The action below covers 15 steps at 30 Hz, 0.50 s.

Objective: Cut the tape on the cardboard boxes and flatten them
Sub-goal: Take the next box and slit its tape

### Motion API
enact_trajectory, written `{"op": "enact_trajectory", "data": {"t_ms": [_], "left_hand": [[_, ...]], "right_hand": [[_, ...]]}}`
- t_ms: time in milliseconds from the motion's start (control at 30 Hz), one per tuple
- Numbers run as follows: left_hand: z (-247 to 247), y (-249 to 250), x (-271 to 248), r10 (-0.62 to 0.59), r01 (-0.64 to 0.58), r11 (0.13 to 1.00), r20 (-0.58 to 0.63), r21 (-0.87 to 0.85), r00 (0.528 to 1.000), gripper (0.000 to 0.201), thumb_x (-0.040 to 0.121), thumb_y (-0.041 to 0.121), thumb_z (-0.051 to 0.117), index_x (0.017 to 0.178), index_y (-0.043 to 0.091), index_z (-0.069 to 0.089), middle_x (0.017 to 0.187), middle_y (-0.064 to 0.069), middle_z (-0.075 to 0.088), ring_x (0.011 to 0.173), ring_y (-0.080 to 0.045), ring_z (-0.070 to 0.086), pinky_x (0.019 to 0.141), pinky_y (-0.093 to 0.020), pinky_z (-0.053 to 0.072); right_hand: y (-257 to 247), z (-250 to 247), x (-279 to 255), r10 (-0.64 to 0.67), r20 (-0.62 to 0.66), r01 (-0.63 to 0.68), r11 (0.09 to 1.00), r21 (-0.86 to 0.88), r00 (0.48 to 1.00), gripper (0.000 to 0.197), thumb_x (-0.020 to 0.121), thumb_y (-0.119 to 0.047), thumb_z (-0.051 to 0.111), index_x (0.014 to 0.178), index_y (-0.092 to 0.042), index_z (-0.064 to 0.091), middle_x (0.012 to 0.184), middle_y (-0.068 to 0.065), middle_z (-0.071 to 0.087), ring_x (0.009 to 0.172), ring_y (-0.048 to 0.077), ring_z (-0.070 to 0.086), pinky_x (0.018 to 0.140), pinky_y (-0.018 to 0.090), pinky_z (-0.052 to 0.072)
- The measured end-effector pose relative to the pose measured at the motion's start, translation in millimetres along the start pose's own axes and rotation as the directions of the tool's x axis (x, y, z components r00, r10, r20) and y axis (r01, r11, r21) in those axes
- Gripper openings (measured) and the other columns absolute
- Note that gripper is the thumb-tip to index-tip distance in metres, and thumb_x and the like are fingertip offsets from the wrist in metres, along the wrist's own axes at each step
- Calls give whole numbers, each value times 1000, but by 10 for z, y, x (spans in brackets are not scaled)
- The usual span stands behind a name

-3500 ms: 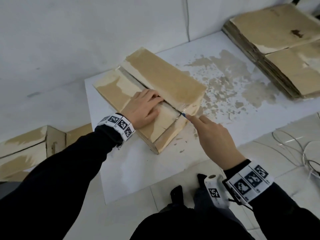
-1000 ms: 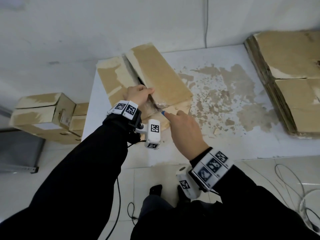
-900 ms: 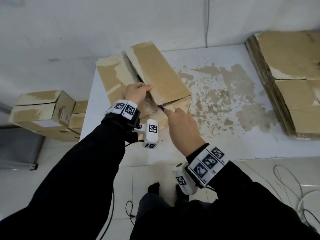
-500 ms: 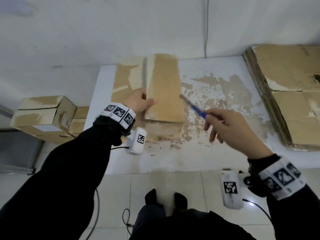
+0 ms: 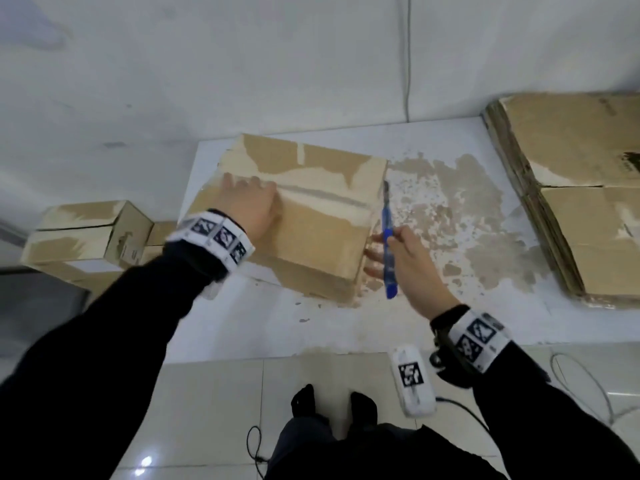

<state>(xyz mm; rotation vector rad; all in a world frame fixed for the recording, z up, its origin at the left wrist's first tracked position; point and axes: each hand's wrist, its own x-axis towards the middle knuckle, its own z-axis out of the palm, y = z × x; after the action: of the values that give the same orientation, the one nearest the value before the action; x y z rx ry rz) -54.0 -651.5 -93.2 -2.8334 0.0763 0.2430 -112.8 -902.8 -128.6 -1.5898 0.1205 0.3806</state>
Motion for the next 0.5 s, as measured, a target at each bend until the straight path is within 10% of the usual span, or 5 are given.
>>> {"op": "enact_trajectory", "data": {"t_ms": [200, 367, 500], "left_hand": [[278, 523, -213, 263, -326, 887, -221, -327, 939, 54, 95, 44, 39, 142, 17, 36, 146, -11, 35, 136, -27, 30, 114, -45, 21], [400, 538, -95, 201, -346, 852, -367, -392, 908, 67, 81, 61, 35, 123, 12, 51, 118, -8, 48, 112, -27, 42, 103, -41, 29], [407, 583, -33, 103, -334, 837, -474, -434, 875, 60, 80, 63, 41, 111, 12, 54, 108, -4, 50, 106, -24, 43, 100, -39, 27]], "right_hand": [[158, -146, 21, -101, 69, 122, 870, -479, 992, 17, 102, -14, 31, 97, -11, 48, 80, 3, 55, 49, 10, 53, 43, 24, 42], [54, -446, 180, -290, 219, 343, 499, -796, 932, 32, 101, -16, 34, 130, -21, 47, 73, 9, 63, 52, 25, 51, 47, 38, 41], [-90, -528, 329, -295, 254, 360, 401, -842, 921, 33, 100, -16, 35, 128, -21, 52, 61, 8, 56, 46, 22, 43, 44, 31, 31]]}}
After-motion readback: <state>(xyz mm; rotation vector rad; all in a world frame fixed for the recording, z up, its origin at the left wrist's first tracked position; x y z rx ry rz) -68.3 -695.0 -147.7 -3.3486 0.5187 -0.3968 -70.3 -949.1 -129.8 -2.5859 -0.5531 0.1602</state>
